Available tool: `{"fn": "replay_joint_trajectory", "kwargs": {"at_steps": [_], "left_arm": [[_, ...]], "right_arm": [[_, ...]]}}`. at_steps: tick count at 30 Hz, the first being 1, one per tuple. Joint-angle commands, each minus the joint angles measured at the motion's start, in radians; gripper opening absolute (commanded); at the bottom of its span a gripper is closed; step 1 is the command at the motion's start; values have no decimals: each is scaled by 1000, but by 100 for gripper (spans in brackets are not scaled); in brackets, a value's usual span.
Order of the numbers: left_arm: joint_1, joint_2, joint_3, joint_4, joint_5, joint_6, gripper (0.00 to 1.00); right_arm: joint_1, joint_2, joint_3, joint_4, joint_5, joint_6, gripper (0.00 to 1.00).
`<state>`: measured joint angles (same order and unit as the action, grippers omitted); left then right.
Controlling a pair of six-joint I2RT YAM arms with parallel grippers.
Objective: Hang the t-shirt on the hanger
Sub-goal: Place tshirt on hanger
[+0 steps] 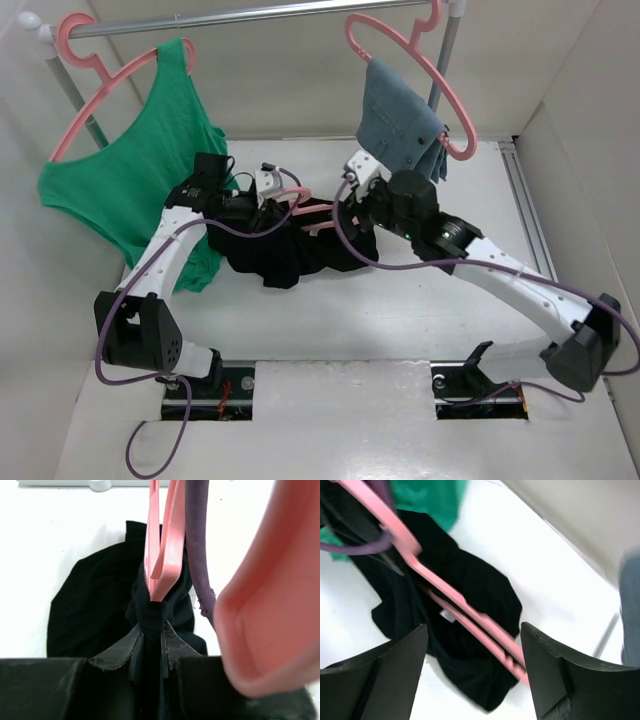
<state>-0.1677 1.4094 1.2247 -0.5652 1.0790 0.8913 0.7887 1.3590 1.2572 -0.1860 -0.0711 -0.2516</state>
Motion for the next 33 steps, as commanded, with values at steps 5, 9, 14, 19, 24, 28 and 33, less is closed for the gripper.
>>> {"fn": "replay_joint_trajectory", "kwargs": {"at_steps": [5, 9, 14, 19, 24, 28, 33], "left_arm": [[2, -35, 32, 48, 36, -126, 0], [2, -26, 52, 70, 27, -176, 0], [2, -49, 29, 134, 27, -230, 0], [2, -112, -45, 214, 2, -295, 0], [2, -145, -79, 248, 2, -347, 0], [2, -164, -79, 248, 2, -365, 0], [2, -175, -79, 228, -7, -356, 0]], "right_arm": [[-34, -132, -249, 85, 198, 440, 76], [-52, -129, -283, 166, 169, 541, 71], [-52, -104, -327, 226, 243, 777, 71], [-52, -71, -456, 352, 275, 968, 72], [-52, -2, -456, 370, 314, 1031, 72], [-52, 64, -447, 460, 314, 1011, 72], [-63, 146, -426, 493, 287, 1011, 66]]}}
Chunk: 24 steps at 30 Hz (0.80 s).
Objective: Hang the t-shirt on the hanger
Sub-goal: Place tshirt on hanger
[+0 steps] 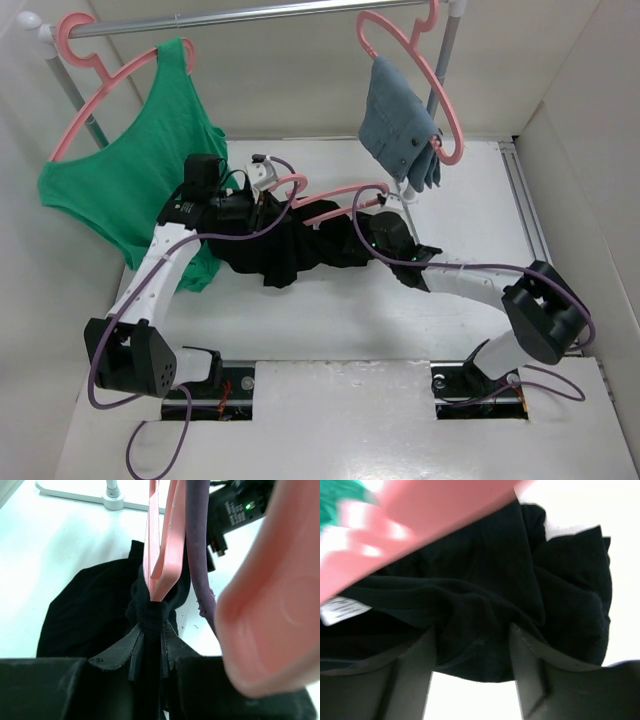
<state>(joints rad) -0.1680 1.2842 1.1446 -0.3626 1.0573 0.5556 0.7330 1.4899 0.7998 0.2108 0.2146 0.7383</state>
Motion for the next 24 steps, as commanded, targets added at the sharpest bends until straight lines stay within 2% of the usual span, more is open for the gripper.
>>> {"fn": "replay_joint_trajectory", "kwargs": {"at_steps": [1, 2, 5, 6, 8, 10, 11, 13, 17, 21, 23, 24], "left_arm": [[2, -49, 1, 16, 15, -10, 0], [2, -49, 1, 16, 15, -10, 0], [11, -58, 1, 5, 15, -10, 0], [12, -59, 1, 5, 24, 1, 0], [24, -68, 1, -77, 24, 55, 0], [24, -68, 12, -192, 24, 292, 0], [24, -68, 12, -291, 3, 372, 0], [24, -68, 0, -366, -19, 520, 0], [24, -46, -42, -524, -37, 723, 0], [-10, -46, -66, -571, -109, 763, 0], [-30, -46, -66, -585, -146, 779, 0], [-40, -55, -66, -585, -160, 779, 0]], "right_arm": [[-18, 15, 32, 105, -10, 21, 62], [-29, 26, 32, 105, -20, 21, 44], [-53, 17, -14, 105, -49, 21, 5], [-63, -20, -49, 84, -49, 21, 0], [-75, -78, -89, 44, -12, 21, 0], [-98, -190, -160, -23, 23, 12, 0], [-112, -232, -184, -43, 40, 12, 0], [-121, -355, -230, -106, 103, 1, 0], [-121, -502, -257, -177, 151, -48, 0], [-121, -525, -211, -217, 128, -181, 0], [-74, -525, -165, -228, 127, -268, 0], [-52, -516, -107, -228, 138, -363, 0]]}}
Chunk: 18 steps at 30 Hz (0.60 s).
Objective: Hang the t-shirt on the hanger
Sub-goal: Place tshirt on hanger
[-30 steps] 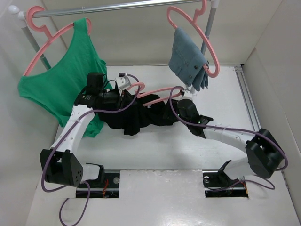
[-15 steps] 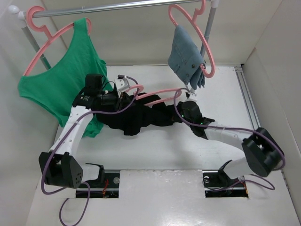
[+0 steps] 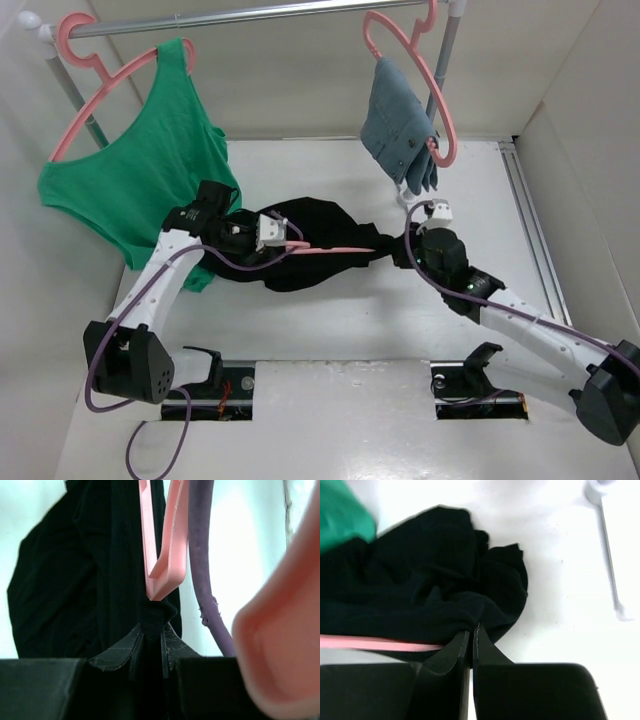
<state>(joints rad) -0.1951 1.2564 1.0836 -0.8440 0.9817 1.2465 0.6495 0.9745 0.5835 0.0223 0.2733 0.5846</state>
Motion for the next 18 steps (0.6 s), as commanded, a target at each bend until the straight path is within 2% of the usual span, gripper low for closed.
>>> {"fn": "replay_joint_trajectory", "kwargs": {"at_steps": [1, 4, 7, 8, 12, 15, 16, 18], "left_arm": [[-13, -28, -5, -84, -93, 65, 0], [-26, -37, -14, -64, -71, 51, 0], [-69, -37, 41, -55, 0, 41, 0], [-84, -37, 56, -46, 26, 28, 0], [-150, -15, 120, -37, 87, 4, 0], [-159, -6, 145, 9, 155, -83, 0], [-159, -6, 145, 19, 155, -96, 0], [-159, -15, 154, 31, 155, -122, 0]], "right_arm": [[53, 10, 137, -39, 79, -259, 0], [125, 46, 257, -48, 11, -429, 0], [170, 81, 347, -48, -201, -566, 0], [170, 90, 363, -48, -324, -587, 0], [209, 111, 400, -84, -466, -601, 0], [219, 122, 424, -203, -487, -611, 23], [219, 122, 438, -252, -487, -611, 36], [219, 87, 469, -361, -476, -638, 48]]}}
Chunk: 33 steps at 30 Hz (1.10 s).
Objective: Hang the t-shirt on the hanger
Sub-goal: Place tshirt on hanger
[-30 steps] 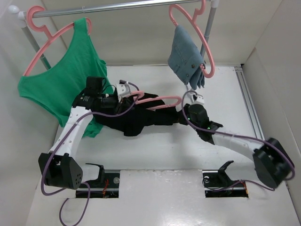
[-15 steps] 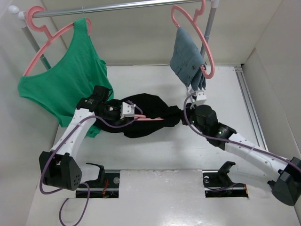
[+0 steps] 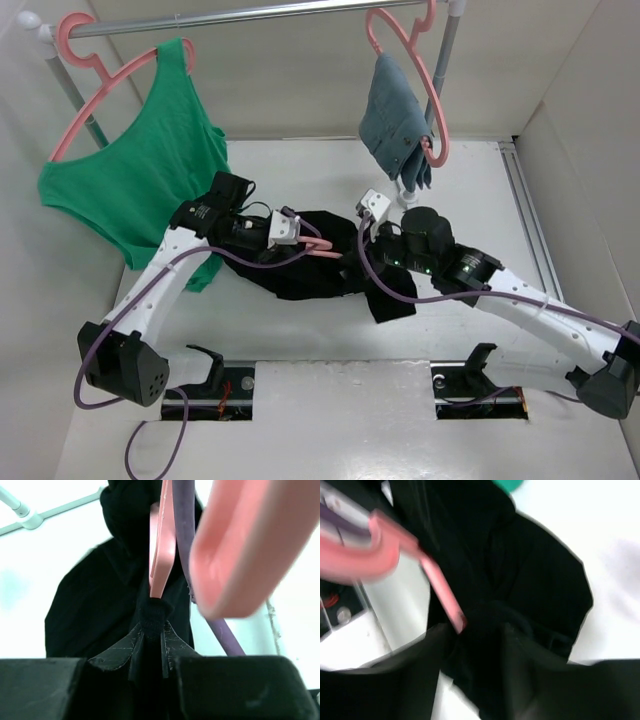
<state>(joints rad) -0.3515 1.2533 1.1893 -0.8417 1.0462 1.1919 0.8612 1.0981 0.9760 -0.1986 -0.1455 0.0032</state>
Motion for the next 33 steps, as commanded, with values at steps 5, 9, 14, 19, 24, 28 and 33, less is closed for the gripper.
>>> {"fn": "replay_joint_trajectory", "kwargs": {"at_steps": [5, 9, 14, 19, 24, 28, 33], "left_arm": [[-3, -2, 49, 78, 90, -124, 0], [-3, -2, 49, 104, 100, -149, 0], [-3, -2, 49, 95, 120, -137, 0], [-3, -11, 49, 85, 140, -126, 0], [-3, -11, 58, 95, 169, -135, 0], [-3, -11, 58, 83, 169, -124, 0], [6, -20, 49, 73, 98, -115, 0]], "right_arm": [[7, -155, 159, -231, -48, -100, 80], [7, -153, 219, -265, -64, -126, 80], [29, -25, 210, -194, -92, -186, 80], [38, 120, 248, -165, -157, -258, 80], [38, 180, 250, -131, -92, -269, 74], [38, 171, 221, -79, -65, -260, 14], [38, 62, 178, -79, -5, -247, 0]]}}
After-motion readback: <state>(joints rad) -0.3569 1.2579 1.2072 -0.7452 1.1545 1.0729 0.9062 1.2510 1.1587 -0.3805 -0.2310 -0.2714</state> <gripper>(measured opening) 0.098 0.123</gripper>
